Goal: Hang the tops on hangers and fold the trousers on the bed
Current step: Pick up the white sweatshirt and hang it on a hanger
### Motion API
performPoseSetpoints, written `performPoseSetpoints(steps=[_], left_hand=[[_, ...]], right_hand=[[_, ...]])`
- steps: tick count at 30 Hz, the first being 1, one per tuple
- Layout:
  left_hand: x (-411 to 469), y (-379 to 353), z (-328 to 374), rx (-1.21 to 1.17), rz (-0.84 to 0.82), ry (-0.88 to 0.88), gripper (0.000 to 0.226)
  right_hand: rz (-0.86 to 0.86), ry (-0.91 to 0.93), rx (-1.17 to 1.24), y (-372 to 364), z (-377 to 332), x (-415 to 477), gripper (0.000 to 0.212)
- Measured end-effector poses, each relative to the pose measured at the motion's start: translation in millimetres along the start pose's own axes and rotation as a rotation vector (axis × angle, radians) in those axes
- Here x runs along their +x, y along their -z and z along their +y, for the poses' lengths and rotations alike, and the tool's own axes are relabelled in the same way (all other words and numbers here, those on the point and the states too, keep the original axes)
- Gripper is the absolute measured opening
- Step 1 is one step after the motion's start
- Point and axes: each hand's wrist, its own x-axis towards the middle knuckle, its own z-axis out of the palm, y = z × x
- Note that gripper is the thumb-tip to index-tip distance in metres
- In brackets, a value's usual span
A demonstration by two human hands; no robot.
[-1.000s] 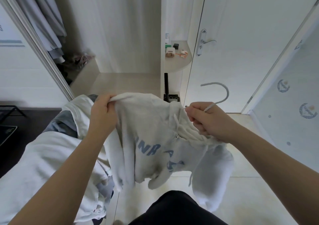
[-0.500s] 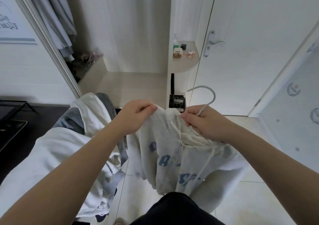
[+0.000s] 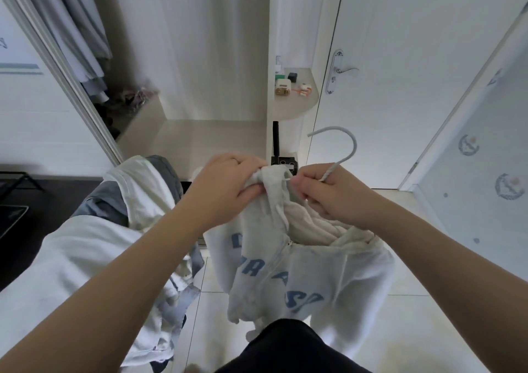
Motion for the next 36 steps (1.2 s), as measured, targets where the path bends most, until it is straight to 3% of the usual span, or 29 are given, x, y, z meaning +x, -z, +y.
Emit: performPoseSetpoints(steps=[3,7,10,12,14,16,21,26,31,36], left_hand=[[3,-5,-1,-0.003,0.090,-0.020,0.026],[0,-3,-11,-0.047,0.178,0.081,0.039],[-7,0,-35,-0.035,0.312,0.231,0.025],[-8,6,-49,-0.049,0.334,0.294,0.022],[-8,11,-55,-0.065,0.349,0.300,0.022],[-8,13,-57,-0.066,0.367,0.296,0.021],[-9,9,-64,-0.062,0.312,0.326,0.030],[-14,10,-72,-0.070,0.269,0.313,0.044],[-23,8,-85,-0.044,0.219,0.294,0.027],[-24,9,-85,0.017,0.148,0.293,0.029]], right_hand=[[0.012,-0.024,0.006,4,-1,6,0.032],[0.083,0.038,-0.156,19,13,7,0.005],[0.178,0.017,-0.347,41,49,-5,0.029],[0.195,-0.043,-0.352,51,74,-14,0.039],[0.211,-0.166,-0.312,59,96,-15,0.036],[0.215,-0.227,-0.334,63,110,-9,0.013],[0.318,-0.210,-0.175,60,116,-6,0.022],[0.228,-0.254,0.174,59,114,-4,0.020],[0.149,-0.222,-0.114,79,102,2,0.020],[0.138,-0.208,0.038,95,89,6,0.018]])
